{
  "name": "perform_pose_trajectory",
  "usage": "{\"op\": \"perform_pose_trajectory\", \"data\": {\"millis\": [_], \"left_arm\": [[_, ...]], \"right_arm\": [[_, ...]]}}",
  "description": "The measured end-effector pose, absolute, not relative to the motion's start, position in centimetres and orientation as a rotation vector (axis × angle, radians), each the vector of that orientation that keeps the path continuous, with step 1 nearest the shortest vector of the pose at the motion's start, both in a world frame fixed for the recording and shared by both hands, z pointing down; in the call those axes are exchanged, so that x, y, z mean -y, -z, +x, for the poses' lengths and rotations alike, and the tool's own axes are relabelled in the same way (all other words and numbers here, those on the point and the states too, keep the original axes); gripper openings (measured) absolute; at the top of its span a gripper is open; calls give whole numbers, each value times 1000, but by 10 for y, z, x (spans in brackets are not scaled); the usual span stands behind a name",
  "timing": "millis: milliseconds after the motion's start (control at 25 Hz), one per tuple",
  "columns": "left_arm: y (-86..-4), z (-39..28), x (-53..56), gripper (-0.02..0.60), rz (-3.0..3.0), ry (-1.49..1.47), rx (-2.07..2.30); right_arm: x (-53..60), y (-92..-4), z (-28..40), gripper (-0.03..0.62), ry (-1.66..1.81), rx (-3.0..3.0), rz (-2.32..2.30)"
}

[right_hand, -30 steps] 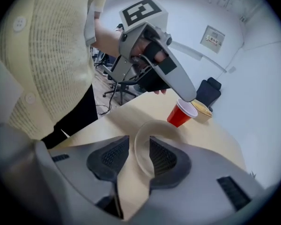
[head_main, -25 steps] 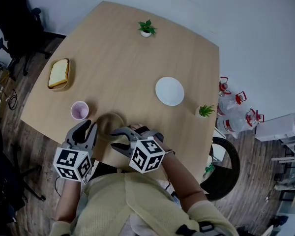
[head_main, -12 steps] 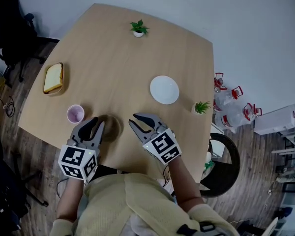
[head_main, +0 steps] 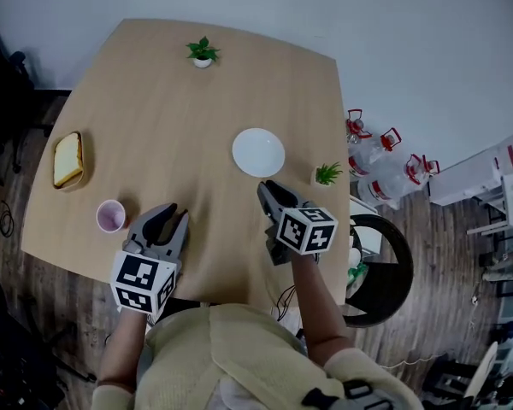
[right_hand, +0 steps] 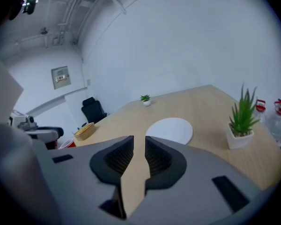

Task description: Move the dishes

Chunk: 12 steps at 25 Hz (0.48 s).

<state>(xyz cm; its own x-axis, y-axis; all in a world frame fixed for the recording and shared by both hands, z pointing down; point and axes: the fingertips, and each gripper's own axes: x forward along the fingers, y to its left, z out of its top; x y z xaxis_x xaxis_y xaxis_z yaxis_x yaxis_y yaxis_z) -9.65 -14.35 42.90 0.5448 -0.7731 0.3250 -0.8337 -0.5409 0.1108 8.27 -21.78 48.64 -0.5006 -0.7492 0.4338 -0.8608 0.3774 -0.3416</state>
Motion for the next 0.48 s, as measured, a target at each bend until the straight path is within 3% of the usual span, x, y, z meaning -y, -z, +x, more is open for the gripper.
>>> {"op": "perform_pose_trajectory", "data": {"millis": [480], "left_arm": [[-431,-66,153,89,2627,-428,1237]], "right_arm": [[246,-539,136,123,-1292,2161,1656]]}}
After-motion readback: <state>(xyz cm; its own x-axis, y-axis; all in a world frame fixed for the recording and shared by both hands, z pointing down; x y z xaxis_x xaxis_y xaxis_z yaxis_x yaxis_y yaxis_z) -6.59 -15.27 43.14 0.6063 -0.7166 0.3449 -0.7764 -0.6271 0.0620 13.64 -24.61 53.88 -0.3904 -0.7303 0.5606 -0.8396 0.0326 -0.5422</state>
